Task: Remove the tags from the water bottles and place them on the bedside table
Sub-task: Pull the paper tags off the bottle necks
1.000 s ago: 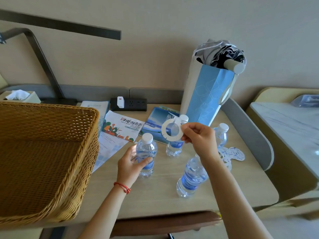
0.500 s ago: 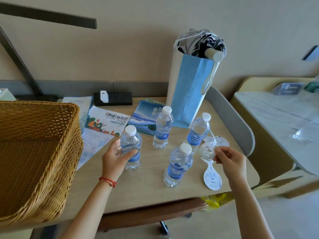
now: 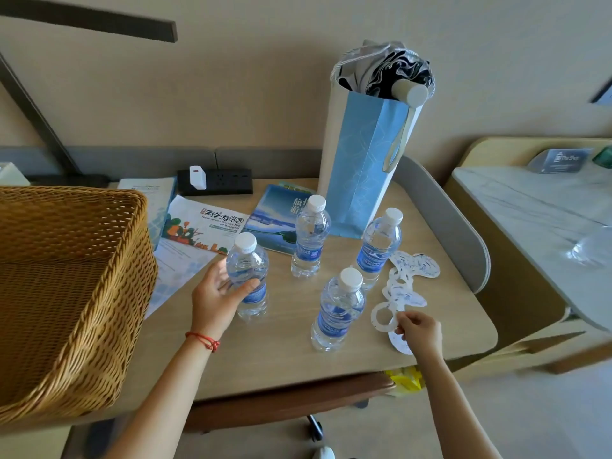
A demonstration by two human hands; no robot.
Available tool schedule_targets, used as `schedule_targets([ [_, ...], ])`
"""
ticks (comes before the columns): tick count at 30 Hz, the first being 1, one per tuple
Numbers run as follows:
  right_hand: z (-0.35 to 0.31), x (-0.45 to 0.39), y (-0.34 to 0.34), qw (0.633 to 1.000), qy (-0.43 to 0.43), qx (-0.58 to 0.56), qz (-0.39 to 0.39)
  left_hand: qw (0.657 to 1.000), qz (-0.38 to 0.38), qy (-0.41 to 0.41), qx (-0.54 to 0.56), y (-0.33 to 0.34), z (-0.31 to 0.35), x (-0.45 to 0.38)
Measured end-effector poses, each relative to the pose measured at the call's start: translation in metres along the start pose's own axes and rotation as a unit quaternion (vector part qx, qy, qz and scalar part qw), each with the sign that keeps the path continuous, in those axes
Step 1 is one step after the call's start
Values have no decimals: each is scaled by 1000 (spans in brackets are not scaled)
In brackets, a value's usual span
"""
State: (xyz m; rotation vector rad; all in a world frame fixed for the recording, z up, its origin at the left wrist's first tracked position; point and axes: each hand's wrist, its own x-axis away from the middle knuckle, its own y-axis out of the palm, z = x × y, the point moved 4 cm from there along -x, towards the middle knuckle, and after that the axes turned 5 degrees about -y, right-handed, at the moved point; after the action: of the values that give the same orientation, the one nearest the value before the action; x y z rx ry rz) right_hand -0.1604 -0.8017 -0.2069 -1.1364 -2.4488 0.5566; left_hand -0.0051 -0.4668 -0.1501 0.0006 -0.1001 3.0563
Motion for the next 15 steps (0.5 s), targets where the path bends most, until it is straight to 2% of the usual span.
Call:
schedule_targets([
  [9, 10, -4, 21, 991, 4, 131, -6, 1000, 0, 3, -3, 1, 2, 1],
  [12, 1, 2, 17, 992, -18, 123, 10, 1000, 0, 7, -5, 1, 2, 1],
  [15, -24, 18, 13, 995, -78, 62, 23, 1000, -3, 14, -13, 0, 2, 2],
])
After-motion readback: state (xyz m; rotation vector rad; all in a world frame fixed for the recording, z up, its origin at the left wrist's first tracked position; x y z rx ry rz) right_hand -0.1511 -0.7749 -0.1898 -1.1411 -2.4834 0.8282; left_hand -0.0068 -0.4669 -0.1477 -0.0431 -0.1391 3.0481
